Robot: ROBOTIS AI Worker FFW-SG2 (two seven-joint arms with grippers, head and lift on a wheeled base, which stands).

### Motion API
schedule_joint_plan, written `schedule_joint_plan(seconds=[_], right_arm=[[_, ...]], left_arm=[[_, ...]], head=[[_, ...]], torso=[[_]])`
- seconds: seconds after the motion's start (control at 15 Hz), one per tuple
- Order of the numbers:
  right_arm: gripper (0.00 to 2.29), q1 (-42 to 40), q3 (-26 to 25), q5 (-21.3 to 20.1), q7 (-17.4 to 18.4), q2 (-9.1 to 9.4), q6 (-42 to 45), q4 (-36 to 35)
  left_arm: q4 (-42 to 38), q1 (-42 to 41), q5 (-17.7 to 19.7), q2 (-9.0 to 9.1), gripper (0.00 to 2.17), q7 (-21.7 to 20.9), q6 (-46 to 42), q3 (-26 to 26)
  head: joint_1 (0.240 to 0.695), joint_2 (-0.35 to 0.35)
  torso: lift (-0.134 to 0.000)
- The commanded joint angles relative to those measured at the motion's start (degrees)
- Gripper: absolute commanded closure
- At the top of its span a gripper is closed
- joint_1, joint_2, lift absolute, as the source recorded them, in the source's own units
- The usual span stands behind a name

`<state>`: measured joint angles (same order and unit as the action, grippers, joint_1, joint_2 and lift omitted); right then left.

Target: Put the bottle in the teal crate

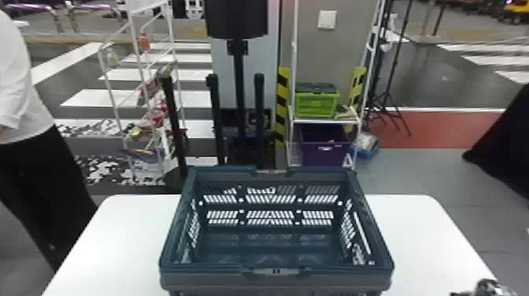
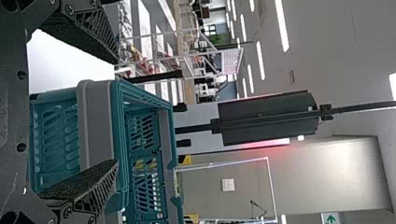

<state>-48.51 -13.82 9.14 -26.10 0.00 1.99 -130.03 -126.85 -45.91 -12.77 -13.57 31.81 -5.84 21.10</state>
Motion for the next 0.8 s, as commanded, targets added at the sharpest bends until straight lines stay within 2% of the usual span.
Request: schedule_joint_plan(seconds=[0.0,0.73], right_arm=[[2.01,0.0,0.02,0.0,-0.09,0.05,-0.19,-0.05],[2.01,0.88,-0.24,0.53,-0.44,0.05,-0.37,-0.57]], left_arm=[[0.29,0.03,-0.06,0.03,0.13,0.09,0.0,0.08],[0.29,-0.67,-0.5,0.03,0.13,0.89,-0.53,0.17]], head=[[0.499,0.0],[0.499,0.0]], torso=[[0.0],[0.0]])
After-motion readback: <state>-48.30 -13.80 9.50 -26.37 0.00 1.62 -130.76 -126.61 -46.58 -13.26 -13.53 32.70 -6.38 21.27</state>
